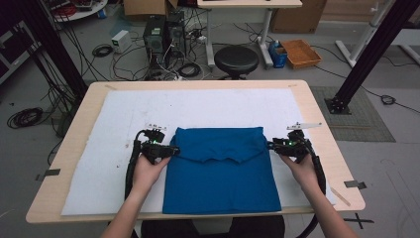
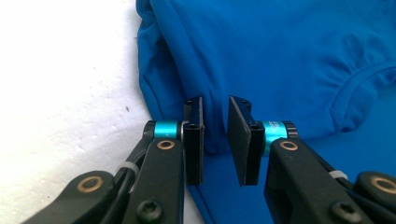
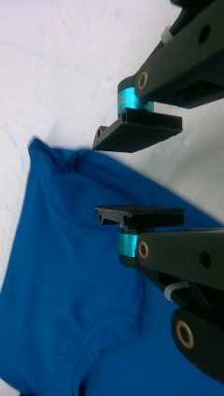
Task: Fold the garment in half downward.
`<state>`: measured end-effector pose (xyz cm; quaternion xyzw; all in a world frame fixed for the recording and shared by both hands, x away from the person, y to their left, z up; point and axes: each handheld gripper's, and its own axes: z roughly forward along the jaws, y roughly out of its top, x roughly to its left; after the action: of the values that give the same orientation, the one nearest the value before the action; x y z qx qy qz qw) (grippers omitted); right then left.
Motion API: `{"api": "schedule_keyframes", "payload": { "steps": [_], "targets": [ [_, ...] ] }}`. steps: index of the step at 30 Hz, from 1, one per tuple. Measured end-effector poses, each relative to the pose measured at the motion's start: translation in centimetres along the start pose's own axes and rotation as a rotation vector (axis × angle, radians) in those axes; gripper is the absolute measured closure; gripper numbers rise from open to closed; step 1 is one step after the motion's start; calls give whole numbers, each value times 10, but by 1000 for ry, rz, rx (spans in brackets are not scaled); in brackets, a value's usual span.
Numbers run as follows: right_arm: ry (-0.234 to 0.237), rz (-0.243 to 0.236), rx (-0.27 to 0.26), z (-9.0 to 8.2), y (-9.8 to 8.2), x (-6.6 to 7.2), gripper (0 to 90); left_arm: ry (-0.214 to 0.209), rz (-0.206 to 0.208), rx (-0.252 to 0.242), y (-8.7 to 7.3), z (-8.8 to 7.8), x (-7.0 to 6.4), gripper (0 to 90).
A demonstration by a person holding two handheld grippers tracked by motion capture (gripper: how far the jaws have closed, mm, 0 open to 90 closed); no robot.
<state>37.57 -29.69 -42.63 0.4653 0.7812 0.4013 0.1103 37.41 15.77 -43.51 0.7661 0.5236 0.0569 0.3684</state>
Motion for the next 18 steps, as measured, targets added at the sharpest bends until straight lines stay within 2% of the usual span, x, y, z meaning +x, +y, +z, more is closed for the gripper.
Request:
{"api": "schedule_keyframes", "payload": {
  "steps": [6,8,9,10,11,12,18],
  "targets": [
    [13,-10,42,13,1,12,637,-3,18,-8,-1,0,-2,812],
    [4,-19,77,21,-1,15,674,-3,27,-9,-1,0,-3,840],
    [4,-19,77,21,-1,15,674,-3,27,-9,-1,0,-3,847],
    [5,-33,95,24,-3,17,750,-2,30,-9,-1,0,-4,853],
    [5,-33,95,24,-3,17,750,-2,30,-9,-1,0,-4,854],
    [5,-48,92,24,-3,19,824,-1,37,-8,-1,0,-4,858],
    [3,-76,75,18,-1,23,869,-9,37,-19,-1,-5,-5,861]
  ]
}}
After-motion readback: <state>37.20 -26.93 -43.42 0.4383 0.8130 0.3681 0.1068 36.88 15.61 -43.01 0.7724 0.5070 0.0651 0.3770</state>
